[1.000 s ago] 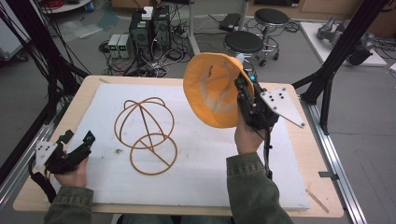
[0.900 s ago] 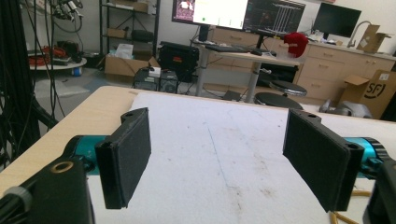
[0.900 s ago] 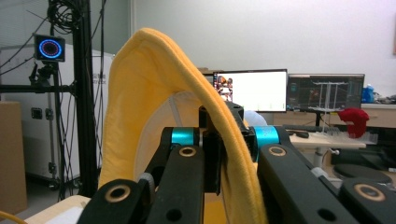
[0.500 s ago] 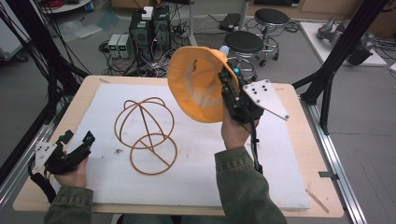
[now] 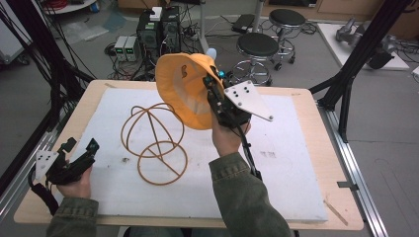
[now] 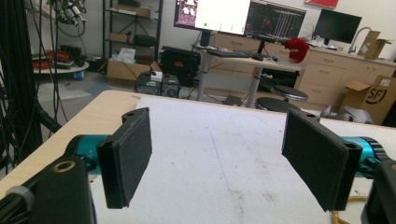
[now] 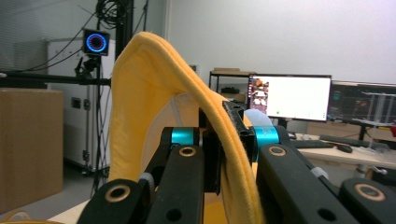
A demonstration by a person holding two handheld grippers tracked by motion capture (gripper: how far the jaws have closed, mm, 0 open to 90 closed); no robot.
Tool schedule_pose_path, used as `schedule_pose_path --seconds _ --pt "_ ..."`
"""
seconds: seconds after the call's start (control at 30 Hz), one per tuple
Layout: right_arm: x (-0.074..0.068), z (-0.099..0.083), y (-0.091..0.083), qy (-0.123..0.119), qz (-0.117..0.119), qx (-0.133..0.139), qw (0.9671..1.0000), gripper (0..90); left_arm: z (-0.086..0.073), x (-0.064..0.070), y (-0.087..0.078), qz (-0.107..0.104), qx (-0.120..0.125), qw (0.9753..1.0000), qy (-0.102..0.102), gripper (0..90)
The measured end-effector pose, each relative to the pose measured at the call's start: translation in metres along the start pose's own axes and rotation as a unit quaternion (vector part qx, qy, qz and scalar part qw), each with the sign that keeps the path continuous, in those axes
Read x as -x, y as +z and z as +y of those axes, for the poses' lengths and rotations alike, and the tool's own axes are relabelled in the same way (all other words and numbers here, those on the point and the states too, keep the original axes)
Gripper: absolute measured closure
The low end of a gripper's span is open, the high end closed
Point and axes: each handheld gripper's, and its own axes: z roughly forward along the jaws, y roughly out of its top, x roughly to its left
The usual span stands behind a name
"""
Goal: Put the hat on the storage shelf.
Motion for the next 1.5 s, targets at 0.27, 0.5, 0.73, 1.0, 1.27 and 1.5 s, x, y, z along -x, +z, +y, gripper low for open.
schedule_pose_path --seconds 0.27,0.5,0.73,1.0,1.27,1.5 --pt "-0.016 0.001 0.006 0.001 0.031 -0.004 0.9995 85.8 0.001 -0.001 0.0 0.001 0.0 1.0 -0.004 24.7" --pt "-0.033 0.004 0.008 0.002 0.062 -0.009 0.9981 85.5 0.0 -0.001 0.0 0.002 -0.001 1.0 -0.006 24.7" --pt "-0.054 0.005 0.008 0.002 0.096 -0.009 0.9953 85.2 0.0 -0.001 0.0 0.002 -0.001 1.0 -0.008 24.8" --pt "-0.077 0.006 0.002 -0.001 0.134 -0.007 0.991 84.7 0.0 -0.002 0.0 0.003 -0.002 1.0 -0.008 24.8" --pt "-0.098 -0.002 -0.003 0.002 0.168 -0.013 0.9857 84.0 0.0 -0.002 0.0 0.002 -0.002 0.9999 -0.01 24.8" --pt "-0.113 -0.011 -0.007 0.01 0.194 -0.025 0.9807 82.8 -0.001 -0.004 0.001 0.002 -0.006 0.9999 -0.01 24.8"
